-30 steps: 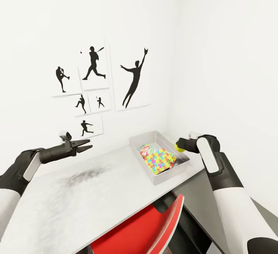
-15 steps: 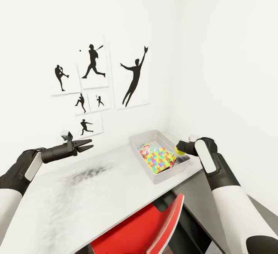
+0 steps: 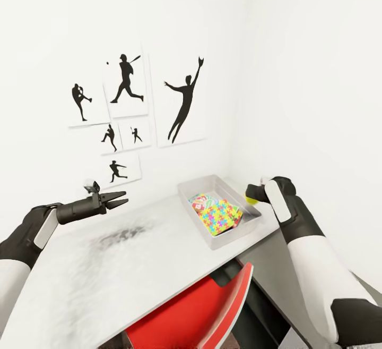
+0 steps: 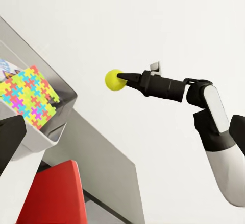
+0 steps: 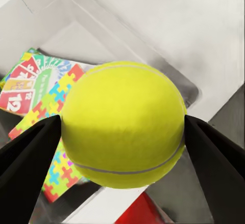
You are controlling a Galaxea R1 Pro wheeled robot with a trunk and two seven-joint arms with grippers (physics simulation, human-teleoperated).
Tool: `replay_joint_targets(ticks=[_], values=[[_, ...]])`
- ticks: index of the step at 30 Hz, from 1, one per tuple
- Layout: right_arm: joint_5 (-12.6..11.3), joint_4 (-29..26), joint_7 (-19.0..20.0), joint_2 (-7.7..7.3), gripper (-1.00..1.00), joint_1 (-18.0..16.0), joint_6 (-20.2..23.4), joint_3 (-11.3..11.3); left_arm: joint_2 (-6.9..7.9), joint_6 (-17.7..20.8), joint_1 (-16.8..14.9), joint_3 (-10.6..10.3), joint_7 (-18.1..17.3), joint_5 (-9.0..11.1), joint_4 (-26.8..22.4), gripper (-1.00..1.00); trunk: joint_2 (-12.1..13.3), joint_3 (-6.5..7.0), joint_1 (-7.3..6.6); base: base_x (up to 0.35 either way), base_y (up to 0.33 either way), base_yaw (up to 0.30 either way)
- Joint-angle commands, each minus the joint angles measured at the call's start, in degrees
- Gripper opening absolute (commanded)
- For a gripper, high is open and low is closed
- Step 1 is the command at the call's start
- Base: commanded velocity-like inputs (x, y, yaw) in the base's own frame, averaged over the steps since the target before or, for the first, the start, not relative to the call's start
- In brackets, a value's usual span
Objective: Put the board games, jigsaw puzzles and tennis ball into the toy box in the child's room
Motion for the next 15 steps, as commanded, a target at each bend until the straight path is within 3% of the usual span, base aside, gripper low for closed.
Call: replay_joint_targets(ticks=[1,5,15], values=[[0.7,1.2,-0.5,0.05,-1.00,-0.6,0.1,0.1,0.02,0.5,-0.1,0.0,-0.1,0.2,0.0,1.00,-0.1,-0.24,0.04,0.000,0.000,0.000],[1.8,2.7,-0.5,0.22,-1.00,-1.8,0.0,0.1,0.02,0.5,-0.1,0.0,-0.1,0.2,0.0,1.00,-0.1,-0.61,0.04,0.000,0.000,0.000],[1.9,9.5,0.0,0.33,-1.00,-3.8,-4.8,0.2,0.02,0.5,-0.1,0.1,-0.2,0.3,0.0,1.00,-0.1,-1.56,0.04,0.000,0.000,0.000]])
